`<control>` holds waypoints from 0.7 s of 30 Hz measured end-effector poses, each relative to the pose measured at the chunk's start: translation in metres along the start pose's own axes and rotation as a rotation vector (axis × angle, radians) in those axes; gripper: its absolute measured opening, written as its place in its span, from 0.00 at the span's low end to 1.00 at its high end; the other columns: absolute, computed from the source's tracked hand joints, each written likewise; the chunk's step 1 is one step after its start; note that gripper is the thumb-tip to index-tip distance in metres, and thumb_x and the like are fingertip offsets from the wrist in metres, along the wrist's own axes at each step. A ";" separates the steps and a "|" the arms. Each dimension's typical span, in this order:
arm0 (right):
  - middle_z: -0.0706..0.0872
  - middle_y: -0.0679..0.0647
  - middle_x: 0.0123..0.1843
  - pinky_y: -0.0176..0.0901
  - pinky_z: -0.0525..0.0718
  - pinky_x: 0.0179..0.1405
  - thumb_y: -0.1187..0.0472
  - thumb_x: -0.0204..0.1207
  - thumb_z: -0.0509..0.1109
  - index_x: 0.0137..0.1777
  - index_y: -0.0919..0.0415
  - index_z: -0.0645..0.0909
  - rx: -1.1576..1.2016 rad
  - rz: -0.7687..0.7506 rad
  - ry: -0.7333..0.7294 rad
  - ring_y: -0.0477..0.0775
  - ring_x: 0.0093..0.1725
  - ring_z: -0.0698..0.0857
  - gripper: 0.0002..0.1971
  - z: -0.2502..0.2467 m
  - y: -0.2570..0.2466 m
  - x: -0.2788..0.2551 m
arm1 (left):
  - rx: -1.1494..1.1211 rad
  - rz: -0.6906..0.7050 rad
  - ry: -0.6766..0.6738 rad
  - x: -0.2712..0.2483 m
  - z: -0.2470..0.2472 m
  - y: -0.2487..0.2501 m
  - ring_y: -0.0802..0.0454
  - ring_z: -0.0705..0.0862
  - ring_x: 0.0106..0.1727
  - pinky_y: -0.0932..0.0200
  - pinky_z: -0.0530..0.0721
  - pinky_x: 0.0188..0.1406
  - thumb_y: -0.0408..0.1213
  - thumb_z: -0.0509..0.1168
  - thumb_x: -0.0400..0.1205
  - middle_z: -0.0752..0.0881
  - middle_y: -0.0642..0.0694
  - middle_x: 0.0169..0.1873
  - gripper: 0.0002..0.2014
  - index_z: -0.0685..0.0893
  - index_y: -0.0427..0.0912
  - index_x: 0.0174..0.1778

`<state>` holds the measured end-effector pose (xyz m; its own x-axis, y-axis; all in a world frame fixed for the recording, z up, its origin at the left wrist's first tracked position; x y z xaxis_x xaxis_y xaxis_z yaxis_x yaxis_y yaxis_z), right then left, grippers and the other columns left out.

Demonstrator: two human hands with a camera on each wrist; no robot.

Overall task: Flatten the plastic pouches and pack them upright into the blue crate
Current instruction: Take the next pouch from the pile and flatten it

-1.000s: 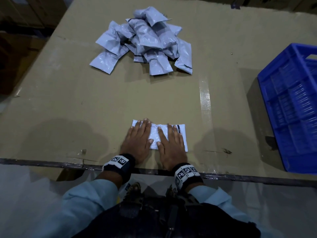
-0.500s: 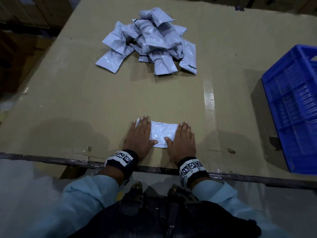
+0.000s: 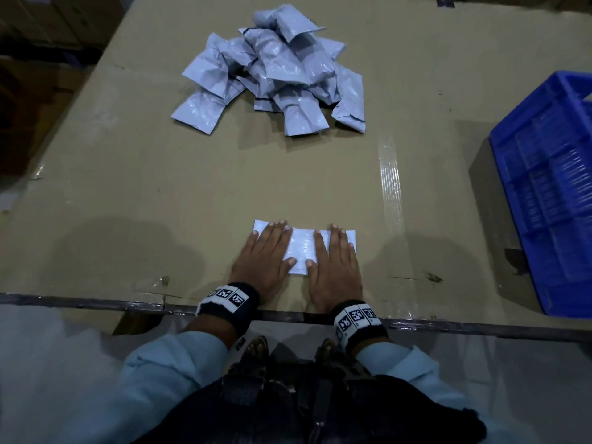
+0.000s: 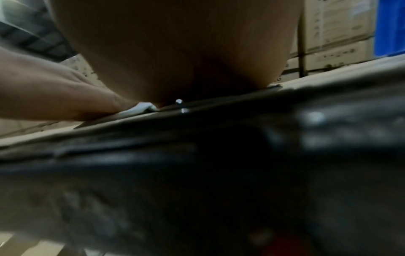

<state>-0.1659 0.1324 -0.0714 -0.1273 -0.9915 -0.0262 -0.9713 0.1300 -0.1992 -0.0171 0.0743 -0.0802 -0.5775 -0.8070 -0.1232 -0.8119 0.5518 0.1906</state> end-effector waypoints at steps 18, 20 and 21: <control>0.38 0.66 0.91 0.70 0.43 0.86 0.35 0.87 0.47 0.91 0.60 0.39 -0.081 0.204 -0.119 0.70 0.89 0.37 0.42 0.009 0.002 0.014 | 0.088 -0.365 -0.044 0.002 -0.008 -0.010 0.39 0.36 0.90 0.27 0.12 0.68 0.63 0.39 0.88 0.35 0.38 0.89 0.41 0.35 0.40 0.89; 0.39 0.67 0.91 0.70 0.44 0.86 0.35 0.87 0.47 0.91 0.59 0.40 -0.076 0.197 -0.106 0.71 0.89 0.38 0.41 0.010 0.002 0.015 | 0.124 -0.290 -0.039 0.007 -0.007 -0.003 0.37 0.35 0.89 0.25 0.15 0.70 0.61 0.40 0.89 0.34 0.36 0.88 0.39 0.31 0.42 0.87; 0.39 0.67 0.91 0.70 0.44 0.86 0.35 0.87 0.47 0.91 0.58 0.41 -0.071 0.196 -0.104 0.71 0.89 0.39 0.41 0.010 0.002 0.015 | 0.136 -0.227 -0.036 0.008 -0.006 0.001 0.37 0.36 0.90 0.24 0.20 0.74 0.58 0.43 0.91 0.35 0.36 0.89 0.37 0.32 0.44 0.87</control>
<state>-0.1680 0.1175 -0.0818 -0.2966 -0.9416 -0.1593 -0.9424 0.3156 -0.1110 -0.0224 0.0672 -0.0753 -0.3804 -0.9065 -0.1833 -0.9234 0.3831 0.0217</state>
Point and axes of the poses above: each hand's wrist, its own x-axis towards the middle knuckle, its own z-axis out of the palm, y = z × x, the point moved 8 cm from there along x, towards the middle knuckle
